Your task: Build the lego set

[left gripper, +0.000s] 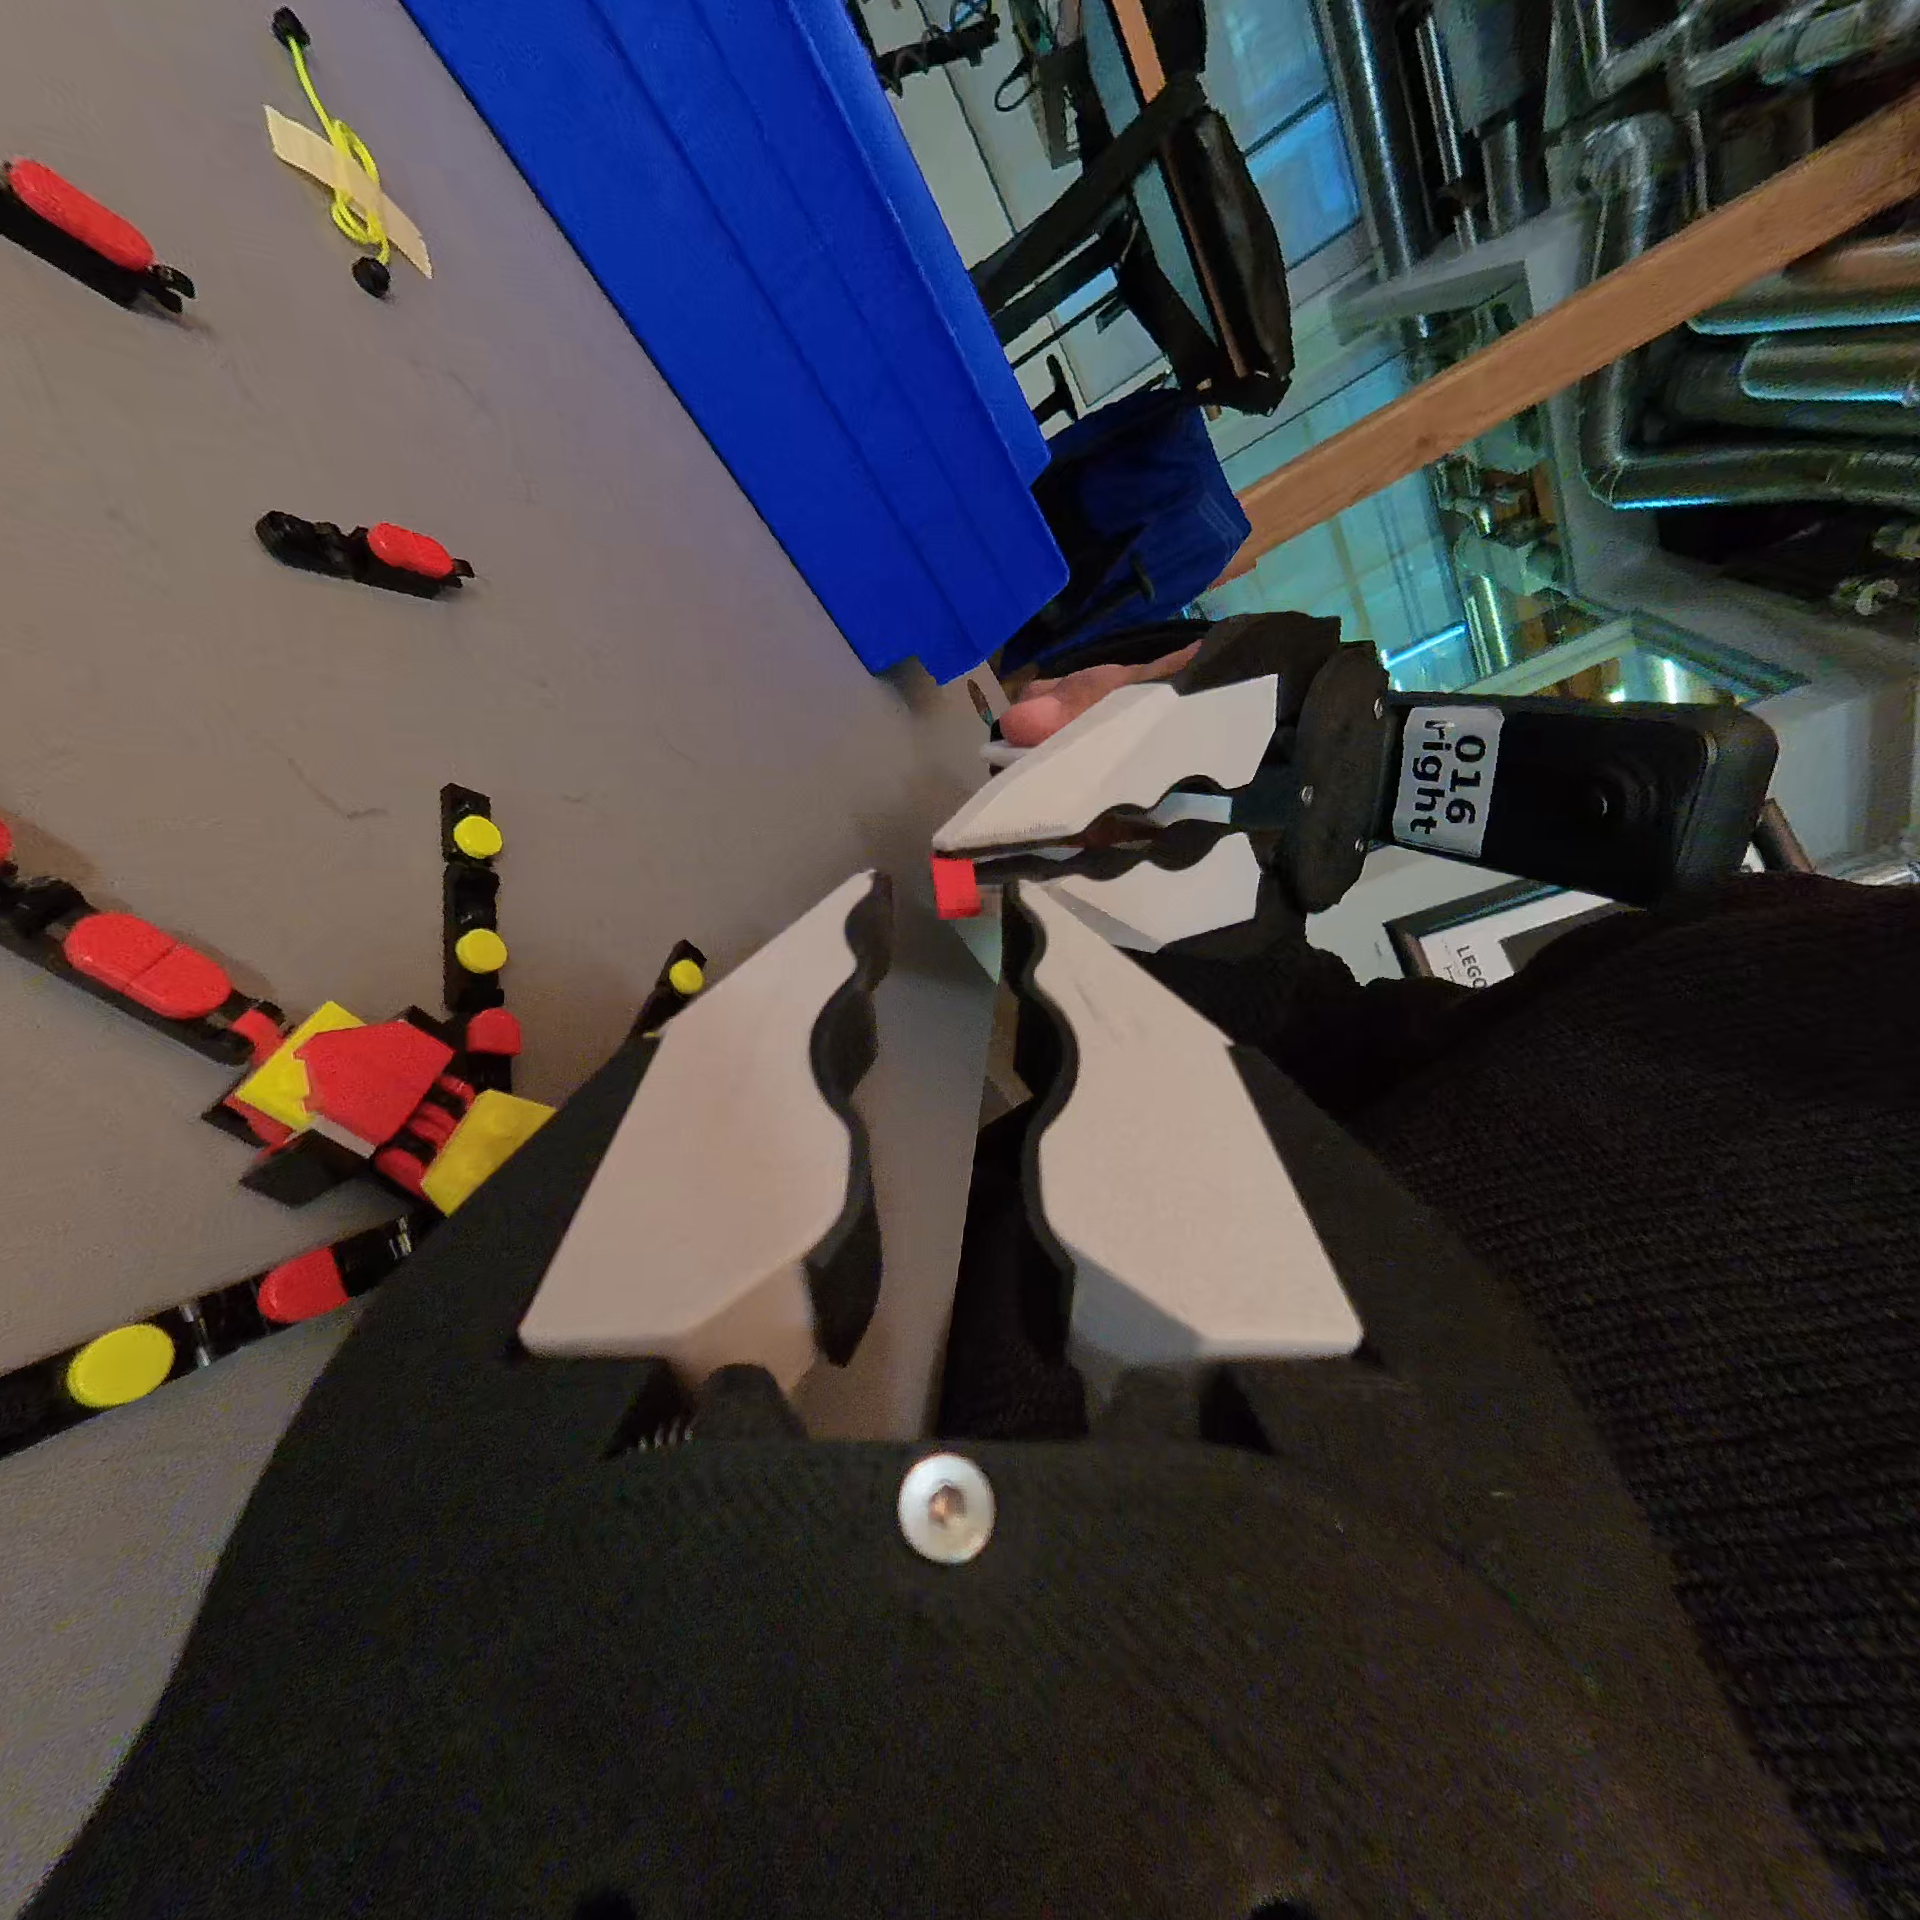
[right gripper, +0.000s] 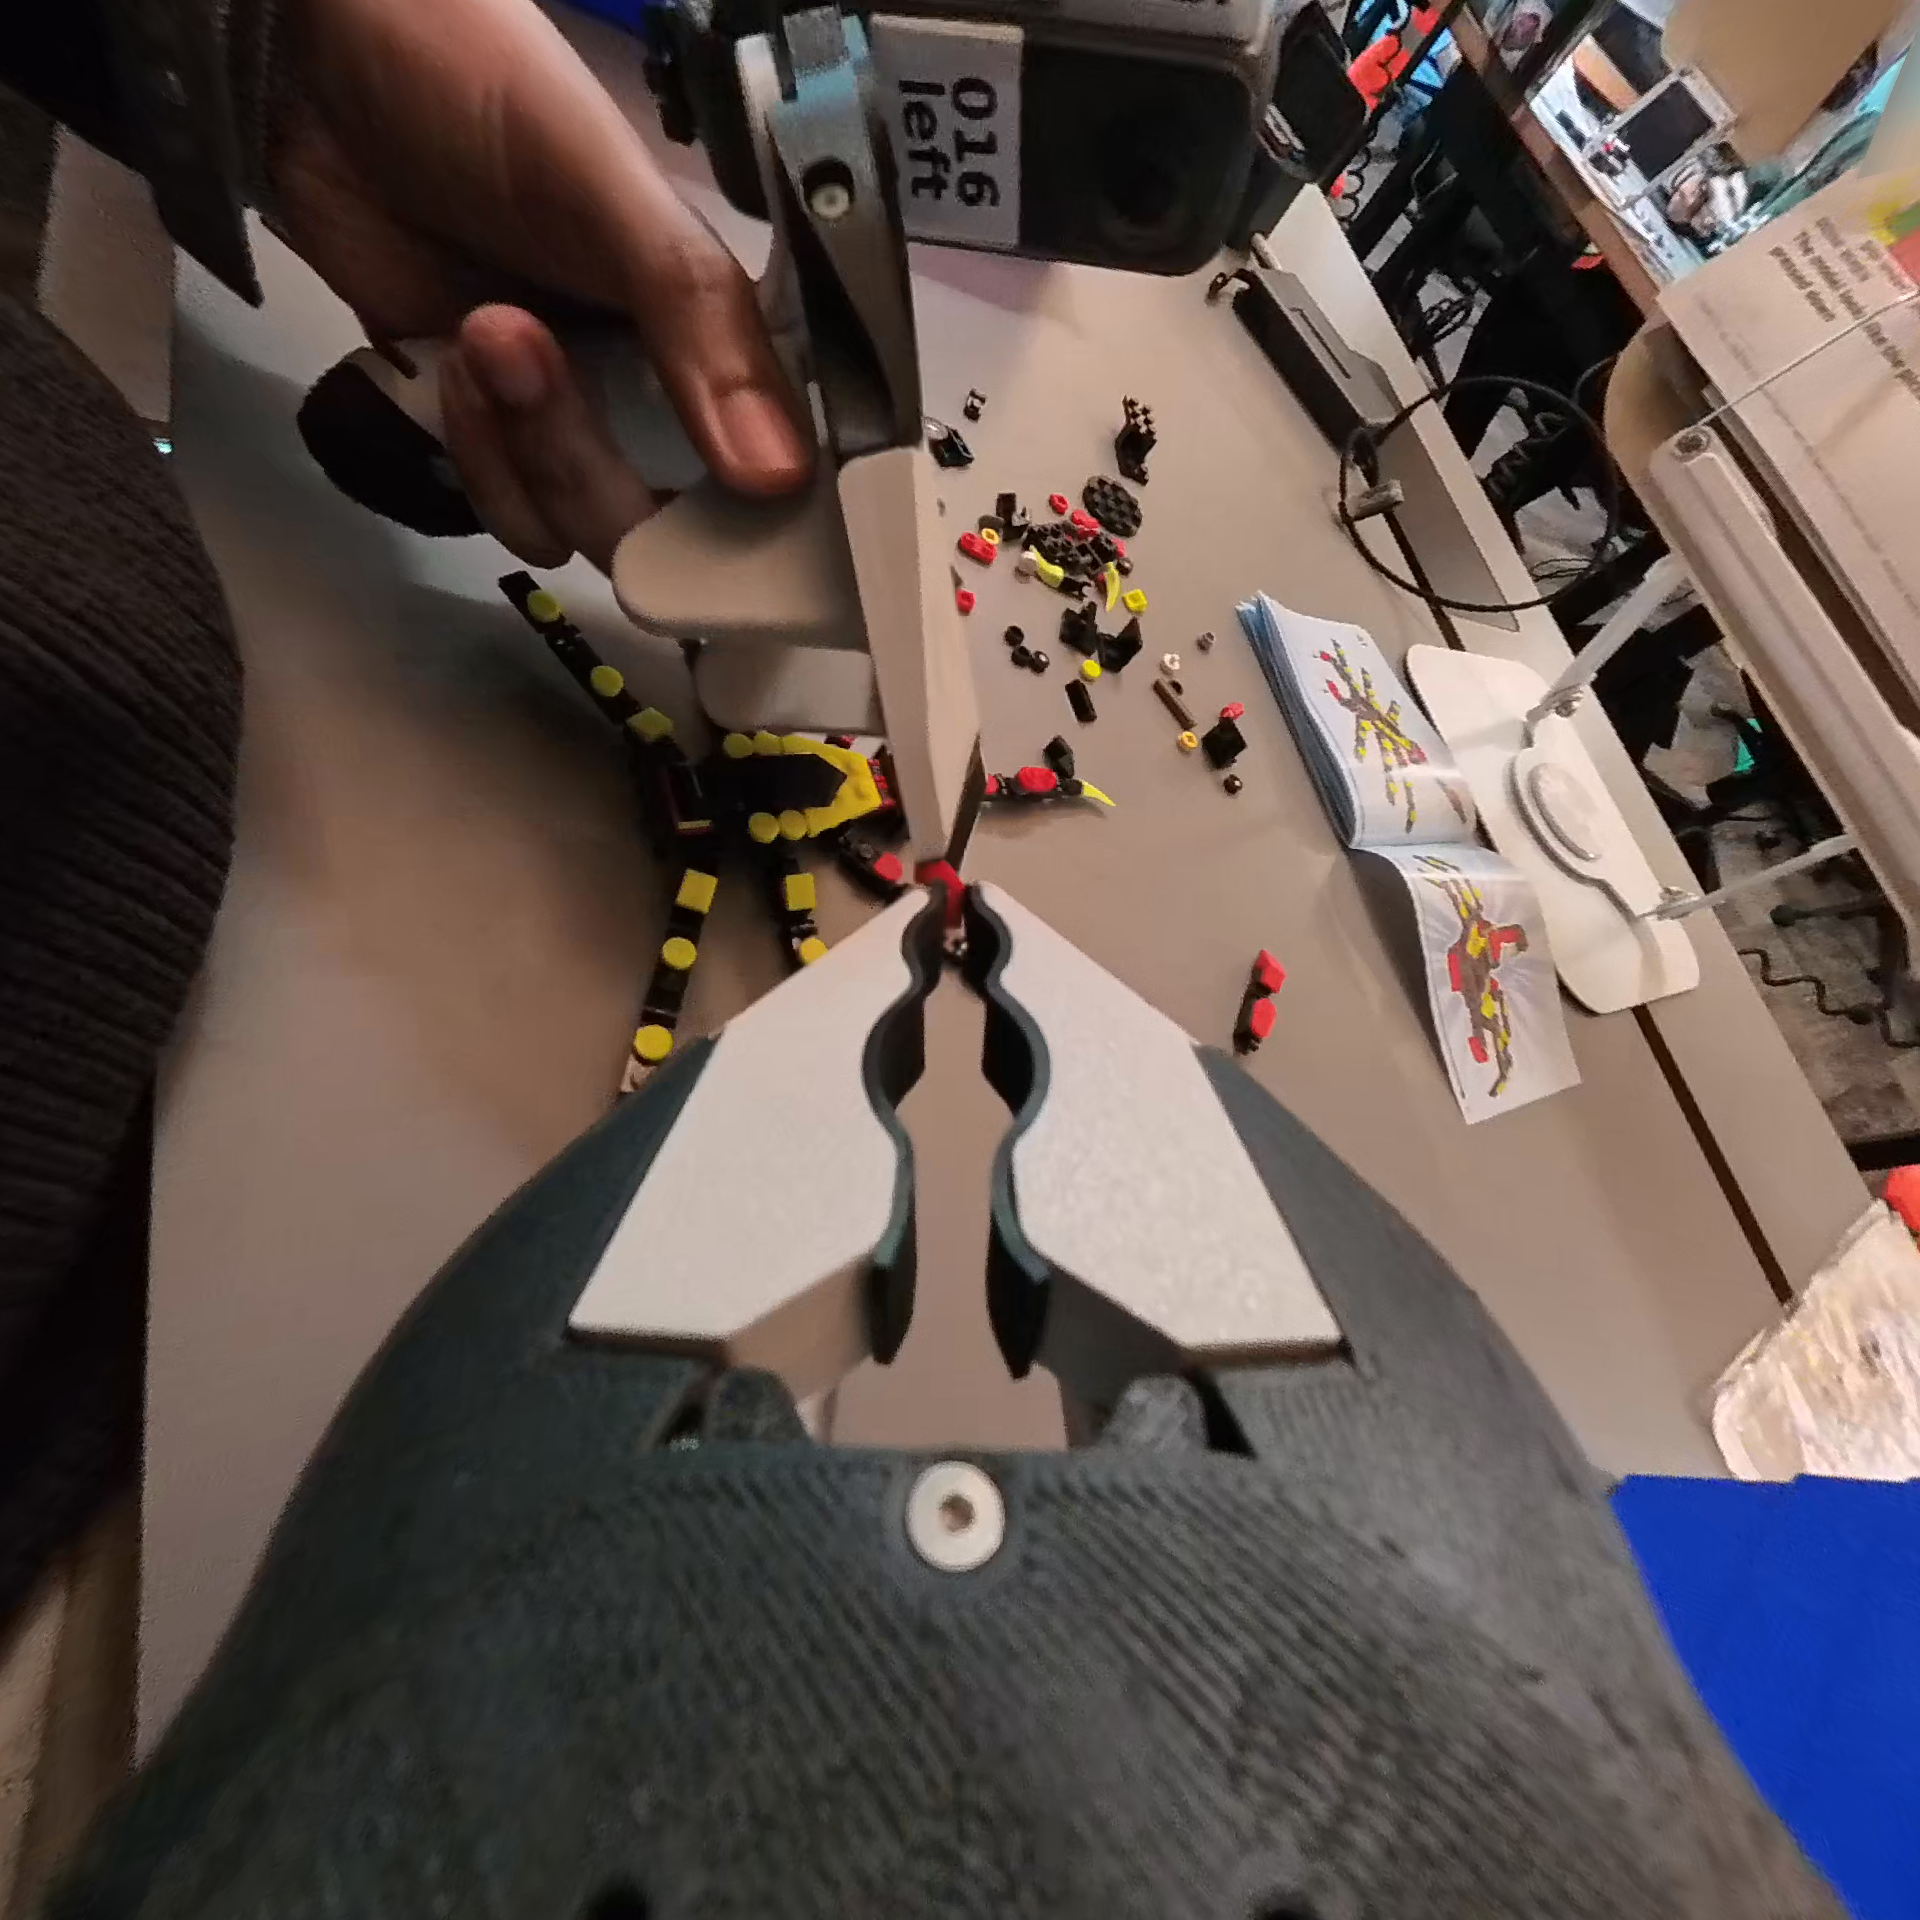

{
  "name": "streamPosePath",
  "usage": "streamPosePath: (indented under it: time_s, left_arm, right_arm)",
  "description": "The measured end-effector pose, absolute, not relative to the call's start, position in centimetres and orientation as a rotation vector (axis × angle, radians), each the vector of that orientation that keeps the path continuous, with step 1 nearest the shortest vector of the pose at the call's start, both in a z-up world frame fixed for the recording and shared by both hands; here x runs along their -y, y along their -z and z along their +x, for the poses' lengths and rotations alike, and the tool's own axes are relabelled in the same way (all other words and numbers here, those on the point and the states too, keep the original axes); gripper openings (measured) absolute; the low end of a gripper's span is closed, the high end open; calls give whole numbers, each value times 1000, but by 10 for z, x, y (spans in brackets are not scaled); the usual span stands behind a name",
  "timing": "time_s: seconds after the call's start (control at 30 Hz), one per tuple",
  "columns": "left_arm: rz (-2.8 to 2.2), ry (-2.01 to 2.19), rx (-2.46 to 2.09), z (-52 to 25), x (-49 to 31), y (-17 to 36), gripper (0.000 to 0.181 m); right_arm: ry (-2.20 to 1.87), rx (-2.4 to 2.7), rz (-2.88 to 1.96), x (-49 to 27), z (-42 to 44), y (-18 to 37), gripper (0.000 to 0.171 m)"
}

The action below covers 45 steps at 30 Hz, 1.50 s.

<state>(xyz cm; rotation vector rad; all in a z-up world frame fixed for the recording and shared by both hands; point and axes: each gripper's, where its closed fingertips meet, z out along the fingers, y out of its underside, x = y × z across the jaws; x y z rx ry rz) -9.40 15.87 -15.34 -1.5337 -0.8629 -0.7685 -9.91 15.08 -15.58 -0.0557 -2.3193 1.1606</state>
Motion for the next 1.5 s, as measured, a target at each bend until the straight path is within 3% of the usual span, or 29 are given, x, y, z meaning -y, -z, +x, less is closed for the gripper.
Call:
streamPosePath:
  time_s: [0.07,0.27,0.67,1.0,1.5]
  left_arm:
    - [-1546,776,834,-90,-160,152,7]
    - [-1586,768,773,-86,-158,151,5]
    - [-1634,687,535,-73,-155,142,5]
    - [-1679,620,413,-64,-155,140,6]
    - [-1810,498,376,-69,-155,155,13]
  right_arm:
    - [-1181,2321,-57,-150,-98,155,1]
    - [-1319,2365,-142,-149,-94,153,3]
    - [-2043,2608,-719,-151,-80,138,18]
    - [-2037,2672,-655,-146,-69,140,7]
    - [-1906,2641,-563,-146,-74,145,6]
